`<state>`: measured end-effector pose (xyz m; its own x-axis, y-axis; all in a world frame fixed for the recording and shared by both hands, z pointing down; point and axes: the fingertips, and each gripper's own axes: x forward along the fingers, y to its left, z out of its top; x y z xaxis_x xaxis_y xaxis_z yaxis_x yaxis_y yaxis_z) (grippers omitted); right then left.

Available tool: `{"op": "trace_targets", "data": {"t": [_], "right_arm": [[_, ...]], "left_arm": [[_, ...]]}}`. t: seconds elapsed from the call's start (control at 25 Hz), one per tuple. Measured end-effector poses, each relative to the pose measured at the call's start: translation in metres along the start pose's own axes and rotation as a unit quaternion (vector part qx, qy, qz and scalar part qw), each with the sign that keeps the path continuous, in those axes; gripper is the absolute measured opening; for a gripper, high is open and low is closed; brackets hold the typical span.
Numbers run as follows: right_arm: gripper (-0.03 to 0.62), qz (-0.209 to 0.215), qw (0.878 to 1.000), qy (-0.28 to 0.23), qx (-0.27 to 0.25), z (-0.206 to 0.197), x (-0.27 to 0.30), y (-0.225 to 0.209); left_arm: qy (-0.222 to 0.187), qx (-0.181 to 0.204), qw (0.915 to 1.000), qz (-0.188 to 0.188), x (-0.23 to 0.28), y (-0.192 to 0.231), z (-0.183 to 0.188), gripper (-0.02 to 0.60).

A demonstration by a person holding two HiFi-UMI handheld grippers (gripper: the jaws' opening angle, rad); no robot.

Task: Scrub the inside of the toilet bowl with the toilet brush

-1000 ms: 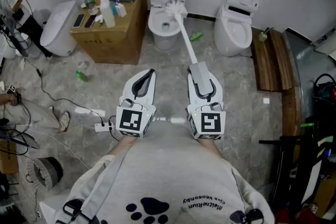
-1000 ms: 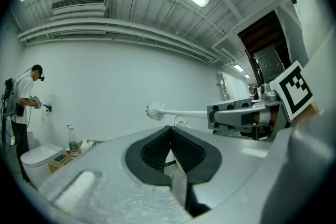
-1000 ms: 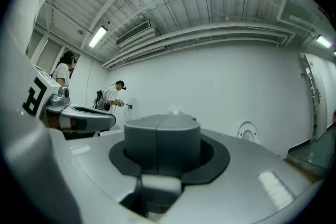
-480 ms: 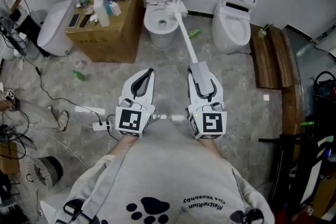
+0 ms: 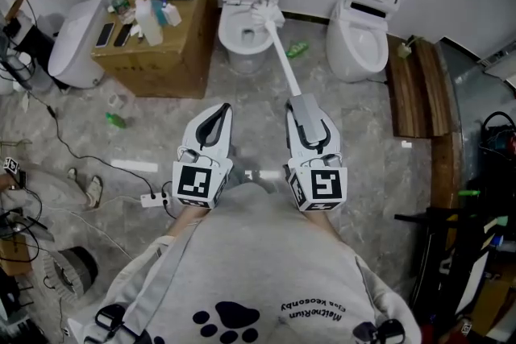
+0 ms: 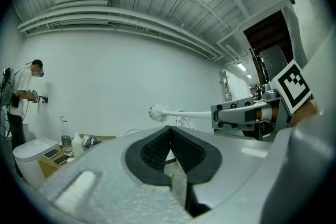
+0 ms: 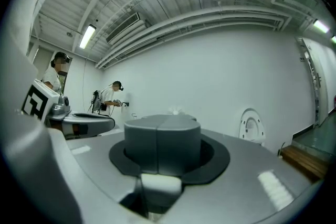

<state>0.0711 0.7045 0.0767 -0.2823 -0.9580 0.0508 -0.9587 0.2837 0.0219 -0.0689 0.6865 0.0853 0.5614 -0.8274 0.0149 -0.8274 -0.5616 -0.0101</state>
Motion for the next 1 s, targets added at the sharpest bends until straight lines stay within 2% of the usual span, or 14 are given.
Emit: {"op": "trace_targets", "data": {"t": [0.2, 0.4, 0.64, 1.0], "right_arm": [[0.147, -0.012, 1.0, 0.005, -0.001, 0.003, 0.069, -0.009], [0.147, -0.031, 0.999, 0.017, 0.011, -0.003, 0.133, -0.01], [0.147, -0.061, 0.998, 0.026, 0.021, -0.012, 0.185, -0.014], [0.147, -0.071, 0.996, 0.049, 0.021, -0.017, 0.212, -0.005]], "left_arm": [[-0.001, 0.003, 1.0, -0.005, 0.057, 0.059, 0.001, -0.005], [0.001, 0.001, 0.9996, -0.026, 0.106, 0.111, 0.001, -0.003], [0.008, 0.002, 0.9981, -0.061, 0.146, 0.147, -0.009, -0.005], [0.014, -0.03, 0.9967, -0.075, 0.16, 0.178, -0.023, -0.005]]}}
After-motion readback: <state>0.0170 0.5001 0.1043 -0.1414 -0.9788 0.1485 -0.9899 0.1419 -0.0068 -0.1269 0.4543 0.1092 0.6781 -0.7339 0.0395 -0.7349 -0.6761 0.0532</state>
